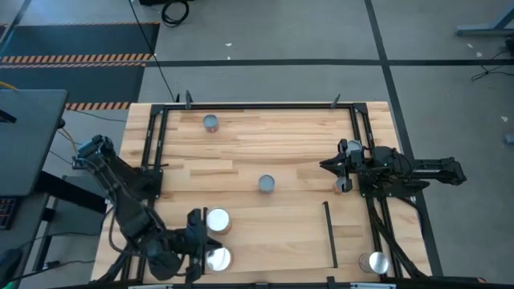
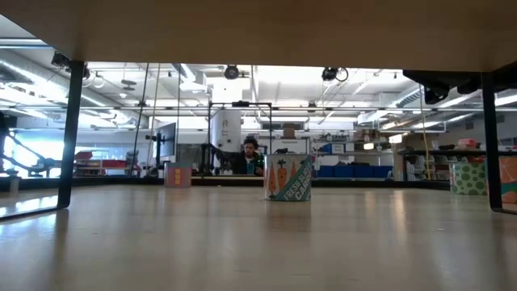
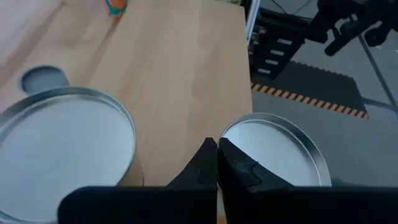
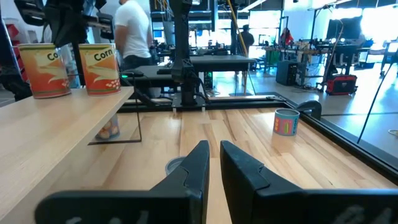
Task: Pick and place cans onto a shelf
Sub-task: Put the canned corn on the shelf aligned with the other canned corn
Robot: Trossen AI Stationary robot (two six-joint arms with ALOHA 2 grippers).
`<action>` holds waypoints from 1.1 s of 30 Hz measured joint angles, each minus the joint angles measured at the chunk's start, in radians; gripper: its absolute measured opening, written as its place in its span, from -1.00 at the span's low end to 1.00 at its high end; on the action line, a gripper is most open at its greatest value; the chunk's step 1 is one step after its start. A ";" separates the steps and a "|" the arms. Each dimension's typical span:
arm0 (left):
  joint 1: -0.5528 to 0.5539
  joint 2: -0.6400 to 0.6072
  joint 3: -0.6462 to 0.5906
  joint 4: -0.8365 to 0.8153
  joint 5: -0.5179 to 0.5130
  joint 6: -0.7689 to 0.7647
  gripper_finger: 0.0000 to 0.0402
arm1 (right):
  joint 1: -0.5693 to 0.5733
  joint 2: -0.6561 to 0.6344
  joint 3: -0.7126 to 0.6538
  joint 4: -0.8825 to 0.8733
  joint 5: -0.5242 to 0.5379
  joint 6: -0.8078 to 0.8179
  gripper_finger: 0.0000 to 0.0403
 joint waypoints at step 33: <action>0.058 -0.014 0.001 0.000 0.164 0.086 -0.97 | 0.000 0.000 0.000 0.000 0.000 0.000 -0.77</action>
